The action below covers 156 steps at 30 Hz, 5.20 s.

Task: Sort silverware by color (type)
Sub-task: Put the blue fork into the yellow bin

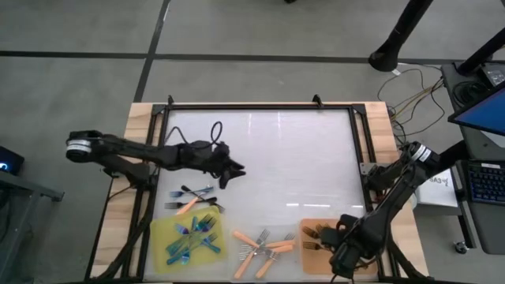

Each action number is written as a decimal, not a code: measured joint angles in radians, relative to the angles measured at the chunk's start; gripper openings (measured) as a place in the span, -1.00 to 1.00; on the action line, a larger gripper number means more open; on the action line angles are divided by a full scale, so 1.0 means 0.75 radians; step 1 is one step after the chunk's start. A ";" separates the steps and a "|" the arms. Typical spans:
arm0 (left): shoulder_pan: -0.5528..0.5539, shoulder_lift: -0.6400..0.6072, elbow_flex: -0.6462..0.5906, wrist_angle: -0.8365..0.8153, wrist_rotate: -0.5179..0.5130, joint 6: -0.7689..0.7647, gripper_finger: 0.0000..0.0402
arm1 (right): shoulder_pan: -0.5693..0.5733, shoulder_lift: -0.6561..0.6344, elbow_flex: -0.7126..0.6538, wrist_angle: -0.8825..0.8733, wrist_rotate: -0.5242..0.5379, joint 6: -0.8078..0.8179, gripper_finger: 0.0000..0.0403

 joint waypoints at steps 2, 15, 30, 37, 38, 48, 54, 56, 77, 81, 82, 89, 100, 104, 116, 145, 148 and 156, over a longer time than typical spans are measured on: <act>0.000 -0.107 0.006 -0.263 0.014 0.000 -0.38 | -0.002 -0.002 0.042 -0.034 0.047 -0.031 -0.49; -0.408 -0.438 0.066 -1.557 -0.271 -0.560 -0.39 | -0.189 -0.054 0.173 -0.182 0.521 -0.491 -0.50; -0.829 -0.237 0.065 -1.549 -0.279 -0.969 -0.39 | -0.518 -0.119 0.171 -0.205 0.524 -0.864 -0.52; -0.890 -0.071 0.186 -1.552 -0.185 -0.889 -0.39 | -0.521 -0.132 0.171 -0.206 0.521 -0.864 -0.49; -0.903 -0.054 0.218 -1.553 -0.186 -0.873 -0.39 | -0.521 -0.135 0.171 -0.206 0.521 -0.864 -0.49; -0.961 0.159 0.535 -2.101 -0.482 -0.860 -0.39 | -0.521 -0.144 0.171 -0.205 0.570 -0.939 -0.55; -0.884 0.195 0.496 -2.132 -0.531 -0.677 -0.39 | -0.521 -0.144 0.171 -0.205 0.591 -0.947 -0.52; -0.839 0.187 0.451 -2.095 -0.513 -0.620 -0.39 | -0.521 -0.144 0.171 -0.205 0.591 -0.948 -0.50; -0.446 -0.059 0.066 -1.624 -0.302 -0.181 -0.39 | -0.521 -0.144 0.170 -0.201 0.608 -0.938 -0.52; -0.442 -0.037 0.047 -1.565 -0.300 -0.161 -0.42 | -0.523 -0.143 0.170 -0.201 0.626 -0.943 -0.53; -0.442 -0.030 0.042 -1.550 -0.300 -0.155 -0.43 | -0.523 -0.143 0.170 -0.201 0.627 -0.942 -0.53; -0.402 0.020 0.012 -1.480 -0.301 -0.111 -0.51 | -0.523 -0.143 0.170 -0.200 0.626 -0.942 -0.53; -0.330 0.108 0.015 -1.441 -0.280 0.021 -0.52 | -0.523 -0.142 0.170 -0.199 0.626 -0.942 -0.53; -0.308 0.119 0.014 -1.439 -0.223 0.012 -0.65 | -0.523 -0.142 0.170 -0.199 0.626 -0.943 -0.53; -0.298 0.118 0.145 -1.574 -0.327 0.020 -0.98 | -0.523 -0.142 0.170 -0.199 0.627 -0.948 -0.53; -1.182 0.305 0.821 -1.867 -0.192 -0.996 -0.99 | -0.523 -0.142 0.168 -0.196 0.627 -1.018 -0.53; -1.195 0.370 0.821 -1.869 -0.172 -0.995 -0.93 | -0.523 -0.142 0.167 -0.190 0.628 -1.001 -0.53; -1.194 0.454 0.835 -1.867 -0.128 -0.937 -0.67 | -0.524 -0.142 0.167 -0.164 0.627 -0.968 -0.53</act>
